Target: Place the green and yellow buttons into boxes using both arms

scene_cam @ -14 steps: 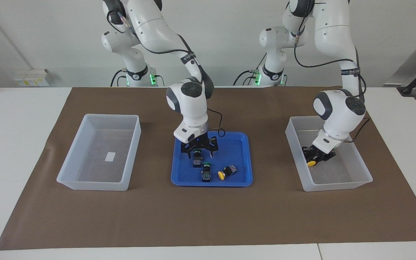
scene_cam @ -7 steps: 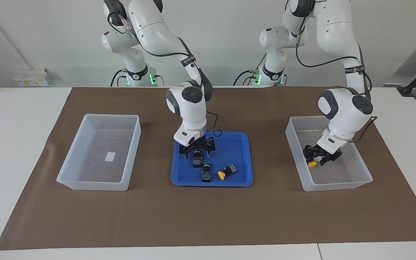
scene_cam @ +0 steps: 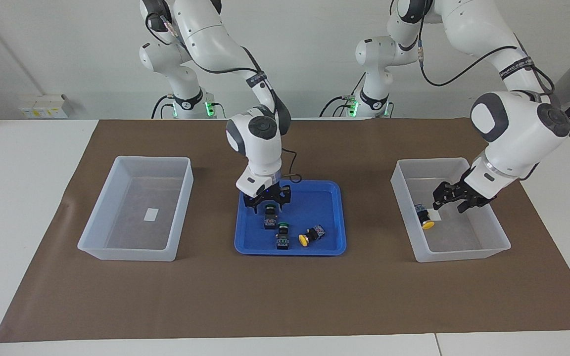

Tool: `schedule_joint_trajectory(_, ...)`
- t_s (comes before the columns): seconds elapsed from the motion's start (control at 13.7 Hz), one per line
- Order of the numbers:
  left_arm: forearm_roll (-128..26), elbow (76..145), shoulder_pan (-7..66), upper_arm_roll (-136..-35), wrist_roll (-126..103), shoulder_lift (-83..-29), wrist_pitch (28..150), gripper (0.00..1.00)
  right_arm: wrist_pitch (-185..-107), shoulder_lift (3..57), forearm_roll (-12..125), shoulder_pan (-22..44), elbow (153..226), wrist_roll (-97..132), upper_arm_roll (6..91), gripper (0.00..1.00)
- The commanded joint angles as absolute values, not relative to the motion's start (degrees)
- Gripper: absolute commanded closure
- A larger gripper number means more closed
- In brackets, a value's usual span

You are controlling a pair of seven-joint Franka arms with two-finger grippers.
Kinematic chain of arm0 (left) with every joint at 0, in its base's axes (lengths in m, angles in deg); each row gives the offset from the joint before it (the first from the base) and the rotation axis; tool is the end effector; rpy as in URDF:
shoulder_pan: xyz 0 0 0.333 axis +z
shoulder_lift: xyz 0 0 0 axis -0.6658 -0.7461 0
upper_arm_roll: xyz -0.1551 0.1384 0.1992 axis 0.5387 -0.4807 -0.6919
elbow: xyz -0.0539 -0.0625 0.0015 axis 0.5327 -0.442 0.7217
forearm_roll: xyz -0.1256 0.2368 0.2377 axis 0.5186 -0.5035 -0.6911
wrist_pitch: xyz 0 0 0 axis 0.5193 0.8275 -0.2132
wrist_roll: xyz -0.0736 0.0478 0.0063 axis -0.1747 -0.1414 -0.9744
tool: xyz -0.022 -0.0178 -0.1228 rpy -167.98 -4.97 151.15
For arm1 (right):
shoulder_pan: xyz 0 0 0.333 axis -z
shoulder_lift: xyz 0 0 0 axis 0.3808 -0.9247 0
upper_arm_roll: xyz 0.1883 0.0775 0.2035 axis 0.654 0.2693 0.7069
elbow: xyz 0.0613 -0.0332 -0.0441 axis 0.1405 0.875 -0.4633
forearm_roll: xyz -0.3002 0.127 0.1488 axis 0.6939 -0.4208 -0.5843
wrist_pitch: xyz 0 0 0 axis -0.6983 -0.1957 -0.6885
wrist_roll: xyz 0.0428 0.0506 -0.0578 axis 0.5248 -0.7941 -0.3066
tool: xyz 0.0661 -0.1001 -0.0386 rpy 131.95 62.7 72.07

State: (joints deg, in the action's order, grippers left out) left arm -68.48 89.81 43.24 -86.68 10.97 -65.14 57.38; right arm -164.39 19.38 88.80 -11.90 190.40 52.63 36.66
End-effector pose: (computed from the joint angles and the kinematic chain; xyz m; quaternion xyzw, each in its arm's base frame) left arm 0.6161 -0.0146 0.4300 0.9968 -0.0425 -0.0002 0.0677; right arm 0.5342 0.3111 0.2785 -0.9977 -0.0379 -0.0554 0.0003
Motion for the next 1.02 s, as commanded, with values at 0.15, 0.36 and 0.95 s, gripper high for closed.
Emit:
schedule_joint_trajectory(0.15,-68.46,88.14,33.76,-86.82,-17.16,-66.17,58.49,0.26,-169.82,21.28,89.88,-11.72,195.44,52.49,36.79,0.6)
schedule_joint_trajectory(0.36,-68.38,91.12,29.89,-86.64,-32.19,-65.55,63.59,0.28,-166.32,23.38,89.0,-11.54,194.91,52.84,36.71,1.0)
schedule_joint_trajectory(0.95,-68.2,101.76,17.86,-86.81,-71.95,-67.12,85.48,0.28,-144.35,43.06,89.43,0.81,194.65,50.48,36.09,1.0)
